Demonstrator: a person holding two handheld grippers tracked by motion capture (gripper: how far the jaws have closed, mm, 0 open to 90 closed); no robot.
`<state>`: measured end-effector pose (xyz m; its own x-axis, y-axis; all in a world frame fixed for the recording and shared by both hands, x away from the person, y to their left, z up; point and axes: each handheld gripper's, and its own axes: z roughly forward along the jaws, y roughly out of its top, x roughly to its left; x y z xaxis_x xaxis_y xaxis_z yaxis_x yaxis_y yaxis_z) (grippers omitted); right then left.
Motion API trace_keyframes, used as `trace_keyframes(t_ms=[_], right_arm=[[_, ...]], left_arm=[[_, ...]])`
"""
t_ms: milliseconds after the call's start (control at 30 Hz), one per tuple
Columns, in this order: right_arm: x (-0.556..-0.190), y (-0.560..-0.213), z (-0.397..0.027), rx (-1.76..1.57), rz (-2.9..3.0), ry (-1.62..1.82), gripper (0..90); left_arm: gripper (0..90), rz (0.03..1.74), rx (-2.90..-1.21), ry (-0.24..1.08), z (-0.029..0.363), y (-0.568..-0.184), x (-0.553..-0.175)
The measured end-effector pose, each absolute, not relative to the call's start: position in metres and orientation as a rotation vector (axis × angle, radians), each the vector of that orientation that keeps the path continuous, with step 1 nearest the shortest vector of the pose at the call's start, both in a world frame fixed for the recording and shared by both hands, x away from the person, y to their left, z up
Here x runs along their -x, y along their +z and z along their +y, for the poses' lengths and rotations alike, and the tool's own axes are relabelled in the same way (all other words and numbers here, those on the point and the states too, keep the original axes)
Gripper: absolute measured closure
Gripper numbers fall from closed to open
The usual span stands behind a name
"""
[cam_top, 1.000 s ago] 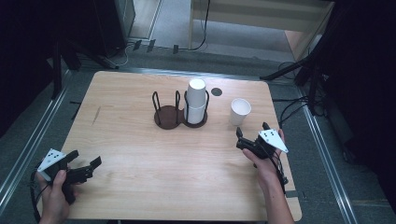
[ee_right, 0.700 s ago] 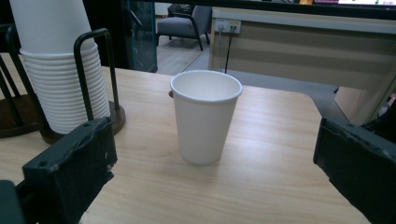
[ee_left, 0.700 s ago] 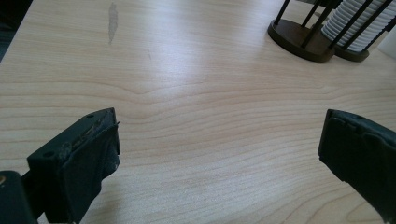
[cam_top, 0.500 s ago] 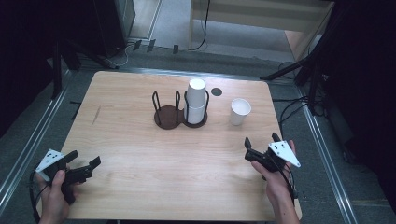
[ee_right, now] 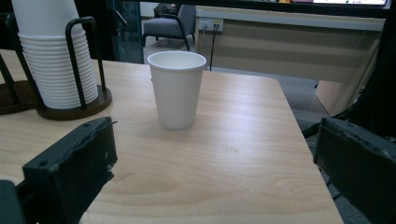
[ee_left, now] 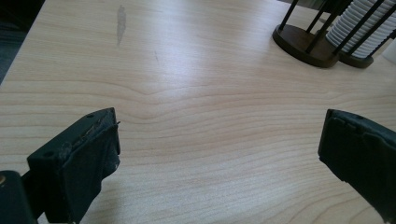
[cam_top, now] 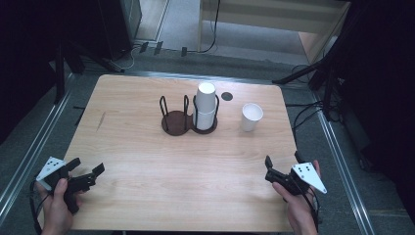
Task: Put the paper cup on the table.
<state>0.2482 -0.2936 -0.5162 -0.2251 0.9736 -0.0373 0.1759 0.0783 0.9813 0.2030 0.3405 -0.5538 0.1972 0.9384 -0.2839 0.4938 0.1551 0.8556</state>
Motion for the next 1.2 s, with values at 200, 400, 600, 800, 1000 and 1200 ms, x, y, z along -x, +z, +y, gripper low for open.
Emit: trace_keyframes(t_ms=[200, 400, 600, 800, 1000, 1200], right_arm=[[-0.234, -0.525, -0.307, -1.229, 1.529, 1.222, 0.0], [-0.217, -0.523, -0.318, -1.25, 1.527, 1.212, 0.0], [-0.203, -0.527, -0.331, -1.28, 1.516, 1.206, 0.0], [-0.185, -0.533, -0.347, -1.296, 1.511, 1.181, 0.0], [-0.179, -0.539, -0.354, -1.31, 1.512, 1.161, 0.5], [-0.179, -0.541, -0.352, -1.312, 1.518, 1.138, 1.5]], left_arm=[[0.0, 1.433, -1.482, 0.559, 0.341, -0.554, -0.202], [0.0, 1.429, -1.48, 0.555, 0.341, -0.554, -0.201], [0.0, 1.432, -1.485, 0.564, 0.341, -0.554, -0.2], [0.0, 1.431, -1.518, 0.623, 0.335, -0.553, -0.197], [0.0, 1.433, -1.506, 0.611, 0.337, -0.553, -0.197], [0.0, 1.438, -1.506, 0.594, 0.338, -0.553, -0.197]])
